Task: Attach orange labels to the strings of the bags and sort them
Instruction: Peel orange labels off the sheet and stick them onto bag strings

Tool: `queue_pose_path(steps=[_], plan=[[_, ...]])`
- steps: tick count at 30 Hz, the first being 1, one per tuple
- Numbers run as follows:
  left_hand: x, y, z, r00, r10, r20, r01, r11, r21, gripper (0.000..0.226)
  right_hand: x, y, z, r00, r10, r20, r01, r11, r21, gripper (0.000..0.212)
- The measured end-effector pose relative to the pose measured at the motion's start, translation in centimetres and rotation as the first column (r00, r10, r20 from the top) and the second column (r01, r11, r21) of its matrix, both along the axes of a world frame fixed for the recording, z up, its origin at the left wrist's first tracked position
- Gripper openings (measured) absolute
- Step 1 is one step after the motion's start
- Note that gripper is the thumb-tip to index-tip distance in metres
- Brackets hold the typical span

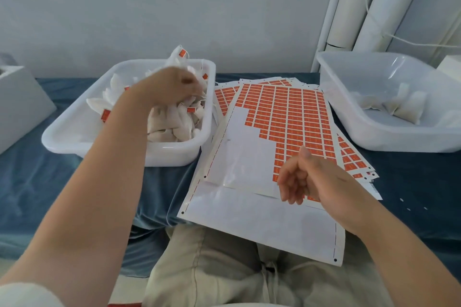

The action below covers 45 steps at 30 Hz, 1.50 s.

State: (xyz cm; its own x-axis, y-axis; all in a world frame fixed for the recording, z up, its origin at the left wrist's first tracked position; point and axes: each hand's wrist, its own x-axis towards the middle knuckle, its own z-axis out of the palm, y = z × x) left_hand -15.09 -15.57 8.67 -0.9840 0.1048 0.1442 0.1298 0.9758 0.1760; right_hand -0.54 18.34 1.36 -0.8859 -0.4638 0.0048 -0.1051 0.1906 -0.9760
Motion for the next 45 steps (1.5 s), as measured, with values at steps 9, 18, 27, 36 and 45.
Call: queue_pose_path(steps=[9,18,27,36,45], plan=[[2.1,1.3,1.2,0.956,0.156,-0.248,-0.011,0.866,0.5,0.02,-0.5,2.0,1.1,0.976,-0.129,-0.178,0.153,0.98,0.128,0.041],[9.7,8.3,-0.5,0.956,-0.033,-0.29,0.184,0.84,0.51,0.027,-5.9,10.5,3.8,0.613,-0.616,-0.495,0.739,0.668,0.085,0.022],[11.0,15.3,-9.0,0.967,-0.253,0.009,0.19,0.748,0.636,0.041,-22.8,17.9,4.9,0.977,-0.154,-0.15,0.181,0.215,0.96,0.037],[11.1,14.9,-10.7,0.968,-0.242,0.067,0.133,0.72,0.681,0.045,-27.6,15.9,1.9,0.976,-0.205,-0.072,0.118,0.222,0.968,0.036],[11.0,14.7,-11.1,0.976,-0.191,0.108,0.054,0.688,0.724,0.04,-26.9,18.8,2.5,0.908,-0.379,-0.18,0.338,0.408,0.848,0.028]])
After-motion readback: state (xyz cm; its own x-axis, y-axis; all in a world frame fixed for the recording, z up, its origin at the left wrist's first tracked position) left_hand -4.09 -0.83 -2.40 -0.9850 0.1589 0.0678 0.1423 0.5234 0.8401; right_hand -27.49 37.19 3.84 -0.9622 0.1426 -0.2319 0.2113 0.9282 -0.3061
